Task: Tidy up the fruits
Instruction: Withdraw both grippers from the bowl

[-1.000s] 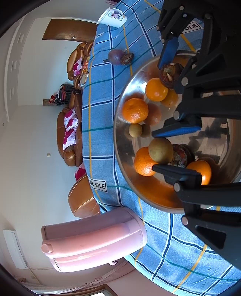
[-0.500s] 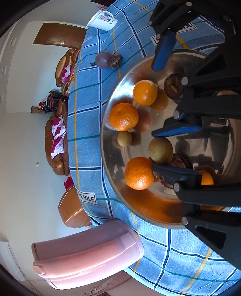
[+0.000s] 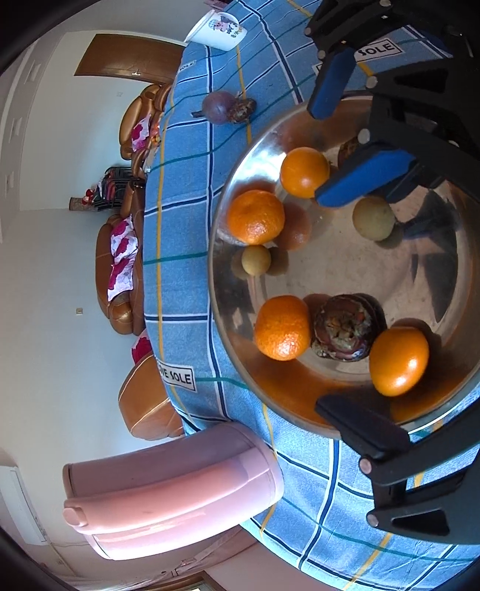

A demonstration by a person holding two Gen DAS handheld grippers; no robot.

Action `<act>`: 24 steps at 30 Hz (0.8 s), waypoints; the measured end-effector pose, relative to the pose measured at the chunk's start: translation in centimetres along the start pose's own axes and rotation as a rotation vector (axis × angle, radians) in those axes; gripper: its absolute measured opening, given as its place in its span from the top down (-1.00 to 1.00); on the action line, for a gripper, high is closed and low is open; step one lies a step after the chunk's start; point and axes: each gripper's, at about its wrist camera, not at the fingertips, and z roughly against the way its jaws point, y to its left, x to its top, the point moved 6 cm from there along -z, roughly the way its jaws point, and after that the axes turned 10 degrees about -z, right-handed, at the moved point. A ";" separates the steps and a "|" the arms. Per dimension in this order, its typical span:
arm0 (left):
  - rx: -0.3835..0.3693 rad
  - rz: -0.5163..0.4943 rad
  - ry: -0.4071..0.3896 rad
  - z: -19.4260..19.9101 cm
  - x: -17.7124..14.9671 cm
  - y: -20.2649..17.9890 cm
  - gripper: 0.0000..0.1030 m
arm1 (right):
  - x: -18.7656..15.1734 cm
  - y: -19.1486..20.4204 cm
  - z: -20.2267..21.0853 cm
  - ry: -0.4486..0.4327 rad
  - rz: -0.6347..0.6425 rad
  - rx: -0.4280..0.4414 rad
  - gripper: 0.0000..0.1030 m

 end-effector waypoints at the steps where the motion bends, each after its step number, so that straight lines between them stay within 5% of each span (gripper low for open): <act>1: 0.007 0.003 -0.003 0.1 0.0 0.1 -1.00 | 0.0 0.0 0.1 -0.005 -0.001 0.001 -0.42; 12: 0.133 0.202 -0.097 2.4 -0.7 4.4 -1.00 | 0.8 -2.5 2.1 -0.124 -0.118 -0.026 -0.52; 18: 0.158 0.191 -0.087 2.4 -0.8 4.2 -1.00 | 3.1 -3.6 2.0 -0.250 -0.185 -0.107 -0.52; 24: 0.150 0.196 -0.081 2.2 -0.9 4.4 -1.00 | 3.0 -3.3 3.2 -0.300 -0.162 -0.094 -0.54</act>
